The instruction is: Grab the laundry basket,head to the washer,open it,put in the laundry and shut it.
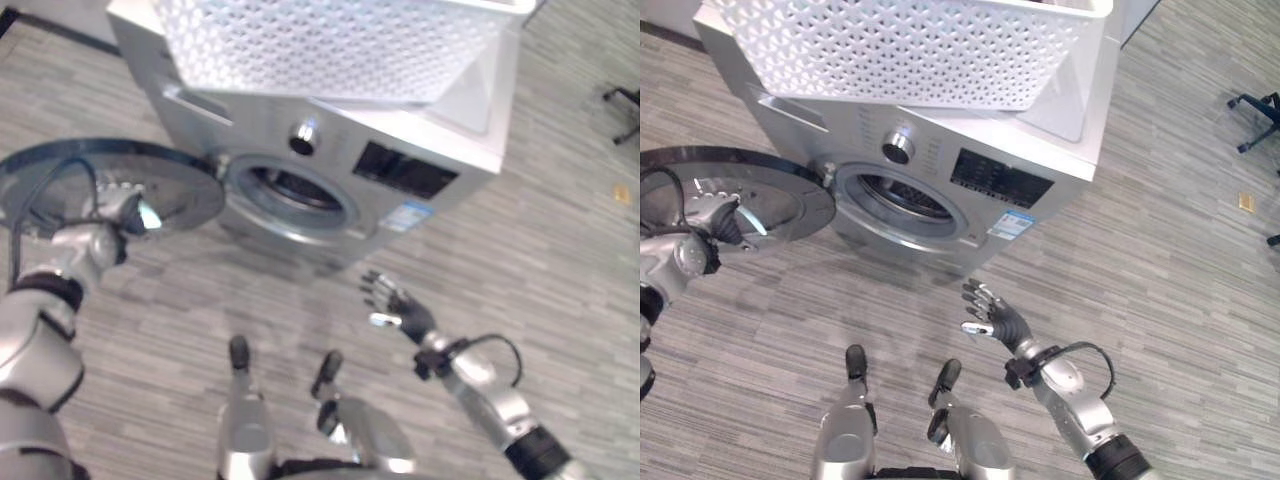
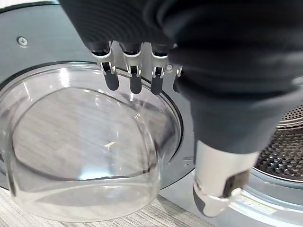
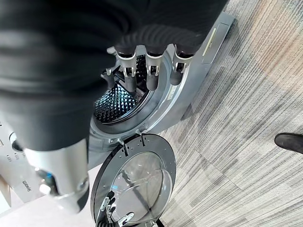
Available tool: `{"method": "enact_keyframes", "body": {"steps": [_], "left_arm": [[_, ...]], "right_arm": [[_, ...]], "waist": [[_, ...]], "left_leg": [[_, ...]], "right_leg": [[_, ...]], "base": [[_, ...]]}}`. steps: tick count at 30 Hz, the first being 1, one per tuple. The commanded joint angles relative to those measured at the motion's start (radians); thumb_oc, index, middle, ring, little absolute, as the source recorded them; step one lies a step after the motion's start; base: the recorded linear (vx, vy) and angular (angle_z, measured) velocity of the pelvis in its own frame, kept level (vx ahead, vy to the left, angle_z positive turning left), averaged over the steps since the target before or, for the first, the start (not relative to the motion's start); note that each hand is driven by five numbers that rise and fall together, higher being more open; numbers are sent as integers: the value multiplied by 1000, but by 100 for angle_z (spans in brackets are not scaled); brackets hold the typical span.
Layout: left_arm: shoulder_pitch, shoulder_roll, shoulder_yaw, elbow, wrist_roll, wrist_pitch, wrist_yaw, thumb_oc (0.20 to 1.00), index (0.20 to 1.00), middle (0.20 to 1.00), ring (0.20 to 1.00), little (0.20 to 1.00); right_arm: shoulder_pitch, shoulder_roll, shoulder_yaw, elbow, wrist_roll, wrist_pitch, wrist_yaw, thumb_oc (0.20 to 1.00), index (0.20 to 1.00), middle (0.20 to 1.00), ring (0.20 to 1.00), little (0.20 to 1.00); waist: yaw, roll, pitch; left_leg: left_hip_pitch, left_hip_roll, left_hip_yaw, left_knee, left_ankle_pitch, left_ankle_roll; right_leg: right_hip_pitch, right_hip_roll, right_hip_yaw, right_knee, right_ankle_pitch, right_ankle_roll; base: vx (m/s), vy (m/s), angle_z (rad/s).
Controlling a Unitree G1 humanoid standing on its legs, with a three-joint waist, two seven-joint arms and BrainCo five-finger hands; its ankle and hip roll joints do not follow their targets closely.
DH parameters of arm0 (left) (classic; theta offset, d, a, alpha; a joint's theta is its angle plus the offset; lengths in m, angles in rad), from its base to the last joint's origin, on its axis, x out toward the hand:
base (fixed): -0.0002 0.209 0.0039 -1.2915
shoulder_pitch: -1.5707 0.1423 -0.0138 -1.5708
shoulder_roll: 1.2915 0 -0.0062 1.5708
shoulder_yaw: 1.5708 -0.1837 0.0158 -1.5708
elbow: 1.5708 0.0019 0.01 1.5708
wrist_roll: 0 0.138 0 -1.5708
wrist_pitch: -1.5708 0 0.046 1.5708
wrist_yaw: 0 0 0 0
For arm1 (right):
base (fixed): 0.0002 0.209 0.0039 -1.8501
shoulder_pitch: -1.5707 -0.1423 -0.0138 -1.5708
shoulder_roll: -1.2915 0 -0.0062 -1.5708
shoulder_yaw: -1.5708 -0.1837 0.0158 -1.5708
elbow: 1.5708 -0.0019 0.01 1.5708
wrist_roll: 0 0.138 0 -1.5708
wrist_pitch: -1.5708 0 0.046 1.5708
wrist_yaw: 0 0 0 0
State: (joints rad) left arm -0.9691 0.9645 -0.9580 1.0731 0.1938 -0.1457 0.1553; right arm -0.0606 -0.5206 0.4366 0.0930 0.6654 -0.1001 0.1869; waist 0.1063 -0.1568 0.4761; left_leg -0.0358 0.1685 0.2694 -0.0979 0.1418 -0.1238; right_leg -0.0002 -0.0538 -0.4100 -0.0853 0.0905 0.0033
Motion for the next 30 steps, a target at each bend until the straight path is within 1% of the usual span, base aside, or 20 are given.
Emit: {"method": "enact_keyframes", "body": {"steps": [1,4,5,6,8,9,11,12,13,14,15,16,18,20,21,23,24,26,28,30], "left_arm": [[-44,21,62,49,-16,-12,53,1000,1000,1000,1000,1000],[-31,22,73,9,-24,-14,52,1000,1000,1000,1000,1000],[20,32,128,-123,-57,-16,46,1000,1000,1000,1000,1000],[55,42,158,-180,-64,-15,45,1000,1000,1000,1000,1000],[216,76,279,-392,-87,-12,39,1000,1000,1000,1000,1000],[269,79,322,-432,-89,-11,40,1000,1000,1000,1000,1000],[461,38,463,-555,-97,-7,40,1000,1000,1000,1000,1000],[578,-17,554,-593,-107,-6,41,1000,1000,1000,1000,1000],[641,-53,609,-616,-112,-4,44,1000,1000,1000,1000,1000],[769,-187,733,-649,-132,-1,59,1000,1000,1000,1000,1000],[847,-281,816,-686,-145,-2,67,1000,1000,1000,1000,1000],[958,-454,927,-734,-196,-15,73,1000,1000,1000,1000,1000],[1045,-648,1018,-772,-329,-36,57,1000,1000,1000,1000,1000],[1093,-798,1059,-794,-456,-47,18,1000,1000,1000,1000,1000],[1125,-876,1059,-797,-523,-49,-25,1000,1000,1000,1000,1000],[1134,-888,1042,-790,-530,-47,-47,1000,1000,1000,1000,1000],[1144,-880,999,-771,-519,-37,-83,1000,1000,1000,1000,1000],[1140,-873,993,-764,-516,-36,-84,1000,1000,1000,1000,1000],[1118,-844,980,-726,-487,-39,-81,1000,1000,1000,1000,1000],[1114,-840,981,-714,-483,-40,-79,1000,1000,1000,1000,1000]], "right_arm": [[-5,-25,-43,-35,-35,-44,-4,1000,1000,1000,1000,1000],[-4,-18,-49,-33,-36,-44,-6,1000,1000,1000,1000,1000],[4,5,-68,-27,-41,-39,-8,1000,1000,1000,1000,1000],[6,16,-76,-19,-44,-37,-8,1000,1000,1000,1000,1000],[25,63,-124,16,-63,-26,-1,1000,1000,1000,1000,1000],[29,66,-134,23,-70,-23,-2,1000,1000,1000,1000,1000],[48,127,-181,67,-89,-11,3,1000,1000,1000,1000,1000],[57,161,-206,91,-105,-6,6,1000,1000,1000,1000,1000],[67,171,-217,102,-112,-3,8,1000,1000,1000,1000,1000],[89,209,-258,122,-136,0,5,1000,1000,1000,1000,1000],[105,228,-279,136,-147,2,5,1000,1000,1000,1000,1000],[135,263,-319,168,-169,3,1,1000,1000,1000,1000,1000],[175,290,-360,189,-186,3,-8,1000,1000,1000,1000,1000],[202,305,-384,215,-204,-1,-15,1000,1000,1000,1000,1000],[217,317,-391,239,-220,-4,-13,1000,1000,1000,1000,1000],[220,322,-392,250,-224,-5,-11,1000,1000,1000,1000,1000],[212,332,-381,280,-247,-8,-17,1000,1000,1000,1000,1000],[207,338,-375,285,-252,-5,-17,1000,1000,1000,1000,1000],[194,357,-364,311,-258,1,-15,1000,1000,1000,1000,1000],[195,360,-363,313,-260,3,-13,1000,1000,1000,1000,1000]], "waist": [[-1,9,-3],[1,15,-8],[8,23,-13],[9,27,-17],[31,40,-28],[30,41,-34],[46,47,-56],[55,49,-70],[52,52,-81],[66,55,-97],[63,58,-114],[62,65,-142],[54,77,-176],[47,87,-207],[42,94,-230],[41,96,-239],[42,99,-259],[40,101,-268],[44,104,-284],[46,105,-287]], "left_leg": [[-46,-15,1,11,-60,-24],[-44,-15,2,11,-60,-23],[-42,-17,0,11,-60,-24],[-41,-18,0,11,-60,-24],[-34,-19,2,11,-62,-23],[-31,-19,3,11,-62,-23],[-17,-21,4,11,-64,-22],[-9,-23,7,11,-66,-21],[-8,-24,6,11,-65,-20],[2,-28,6,11,-69,-19],[7,-29,4,11,-71,-19],[16,-32,4,11,-73,-17],[20,-31,0,11,-72,-14],[25,-28,-4,11,-70,-12],[29,-24,-10,11,-68,-12],[33,-23,-12,11,-67,-12],[48,-19,-14,11,-65,-13],[47,-18,-17,11,-63,-14],[58,-17,-20,11,-64,-15],[62,-16,-19,11,-65,-14]], "right_leg": [[98,-54,-1,26,-84,78],[101,-54,0,25,-84,77],[105,-55,-3,26,-86,76],[106,-55,-5,27,-87,76],[114,-56,-4,26,-92,72],[117,-56,-3,24,-93,71],[132,-56,-2,19,-98,68],[141,-56,-4,15,-100,67],[144,-55,-6,12,-96,66],[155,-56,-4,8,-98,68],[162,-54,-2,2,-97,69],[171,-56,-4,-2,-95,74],[179,-58,-6,-2,-95,79],[190,-62,-10,-2,-94,82],[199,-66,-18,-2,-95,84],[205,-66,-21,-2,-96,84],[222,-67,-28,-2,-104,85],[222,-68,-32,-2,-105,85],[227,-68,-30,-2,-111,85],[229,-69,-30,-2,-112,86]], "base": [[0,0,0],[0,0,0],[0,0,0],[0,0,0],[0,0,0],[0,0,0],[28,-26,6],[34,-19,0],[46,-15,-5],[46,-11,-2],[75,2,3],[59,14,5],[44,19,7],[38,-4,16],[33,-12,13],[39,-28,0],[39,-34,-4],[18,-13,-1],[43,0,4],[19,4,2]]}}
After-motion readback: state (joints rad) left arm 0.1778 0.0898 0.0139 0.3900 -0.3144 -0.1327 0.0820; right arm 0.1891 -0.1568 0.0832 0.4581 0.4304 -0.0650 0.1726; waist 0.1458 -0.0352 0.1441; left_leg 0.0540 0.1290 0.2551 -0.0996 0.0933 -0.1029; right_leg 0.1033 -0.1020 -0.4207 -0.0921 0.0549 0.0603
